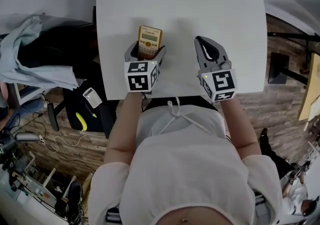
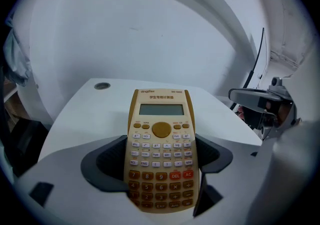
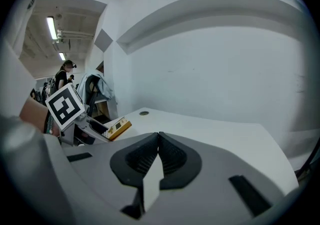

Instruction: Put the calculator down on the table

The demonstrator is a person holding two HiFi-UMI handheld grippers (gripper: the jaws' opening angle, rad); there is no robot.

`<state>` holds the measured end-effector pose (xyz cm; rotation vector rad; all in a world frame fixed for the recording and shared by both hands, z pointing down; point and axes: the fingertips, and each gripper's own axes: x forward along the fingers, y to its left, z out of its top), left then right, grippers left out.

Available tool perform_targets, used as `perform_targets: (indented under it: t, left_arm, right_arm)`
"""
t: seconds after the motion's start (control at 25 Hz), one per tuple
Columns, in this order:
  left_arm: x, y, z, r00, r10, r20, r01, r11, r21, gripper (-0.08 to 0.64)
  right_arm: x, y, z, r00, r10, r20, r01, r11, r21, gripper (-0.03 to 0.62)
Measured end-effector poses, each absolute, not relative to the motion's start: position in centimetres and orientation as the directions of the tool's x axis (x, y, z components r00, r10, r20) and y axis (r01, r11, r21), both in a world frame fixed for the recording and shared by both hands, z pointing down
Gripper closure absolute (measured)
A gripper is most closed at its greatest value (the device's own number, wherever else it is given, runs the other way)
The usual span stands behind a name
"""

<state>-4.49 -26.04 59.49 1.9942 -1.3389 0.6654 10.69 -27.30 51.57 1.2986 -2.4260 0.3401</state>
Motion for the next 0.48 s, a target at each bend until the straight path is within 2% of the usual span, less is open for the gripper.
perform_targets:
  t: [0.48]
  left_arm:
    - [-4.0,-27.1,64.0,0.307,-0.448,0.840,-0.943,-0.258,0.208,0.153]
  right_arm:
    - [10.0,-29.3,53.9,-0.498,-0.731,0.465,-0.842,0.537,-0.057,0.589]
